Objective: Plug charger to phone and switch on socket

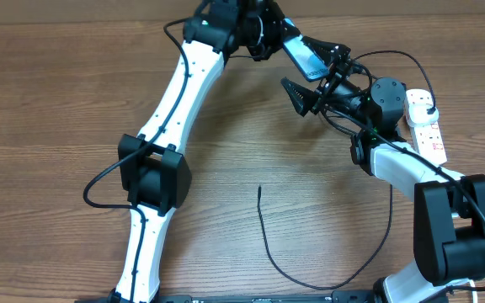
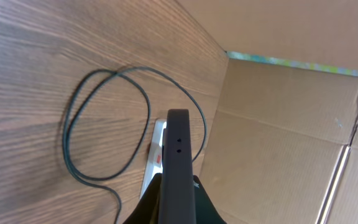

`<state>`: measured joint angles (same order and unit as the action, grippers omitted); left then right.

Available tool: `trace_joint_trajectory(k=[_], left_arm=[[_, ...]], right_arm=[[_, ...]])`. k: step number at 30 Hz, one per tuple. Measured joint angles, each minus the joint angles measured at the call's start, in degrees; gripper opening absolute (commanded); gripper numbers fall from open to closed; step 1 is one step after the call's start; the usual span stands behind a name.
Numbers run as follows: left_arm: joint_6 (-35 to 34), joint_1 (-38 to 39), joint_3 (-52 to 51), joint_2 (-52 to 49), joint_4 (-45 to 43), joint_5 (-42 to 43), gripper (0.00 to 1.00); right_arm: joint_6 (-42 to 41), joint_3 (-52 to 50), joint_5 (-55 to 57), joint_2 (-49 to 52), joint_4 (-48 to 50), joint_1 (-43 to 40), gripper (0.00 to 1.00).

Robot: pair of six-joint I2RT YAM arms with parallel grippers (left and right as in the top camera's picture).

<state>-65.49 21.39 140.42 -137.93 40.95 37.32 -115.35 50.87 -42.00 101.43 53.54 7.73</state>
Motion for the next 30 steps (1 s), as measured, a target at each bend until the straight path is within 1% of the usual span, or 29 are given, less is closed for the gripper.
trace_joint_trajectory(k=[4, 7, 11, 15, 17, 18, 21, 25, 30], left_arm=[[2.6, -3.67, 0.0, 0.0, 0.13, 3.08, 0.04], [5.05, -8.0, 0.0, 0.0, 0.13, 7.69, 0.04], [9.29, -14.16, 0.0, -0.02, 0.04, 16.65, 0.04], [15.28, -19.52, 0.0, -0.02, -0.2, 28.2, 0.04], [17.14, -20.74, 0.0, -0.02, -0.24, 32.09, 0.04], [18.88, -21.62, 0.0, -0.02, -0.26, 35.65, 0.04], [20.96, -22.86, 0.0, -0.02, -0.26, 41.24, 0.04], [22.16, -23.8, 0.0, -0.02, -0.26, 44.76, 0.04], [22.67, -24.39, 0.0, -0.02, -0.26, 46.31, 0.04]], right_arm=[[3.5, 0.0, -4.66, 0.0, -0.02, -1.44, 1.0], [7.08, 0.0, -8.26, 0.0, 0.0, -2.62, 1.0], [14.25, 0.0, -14.14, 0.0, 0.0, -3.34, 1.0], [21.68, 0.0, -20.72, 0.0, -0.02, -3.13, 1.0], [24.06, 0.0, -23.1, 0.0, -0.04, -2.8, 1.0], [25.16, 0.0, -24.0, 0.0, -0.02, -2.51, 1.0], [27.71, 0.0, -26.16, 0.0, -0.04, -1.09, 0.99], [30.01, 0.0, -27.47, 0.0, -1.16, 0.92, 0.99], [31.21, 0.07, -26.36, 0.0, -6.95, 3.48, 0.99]])
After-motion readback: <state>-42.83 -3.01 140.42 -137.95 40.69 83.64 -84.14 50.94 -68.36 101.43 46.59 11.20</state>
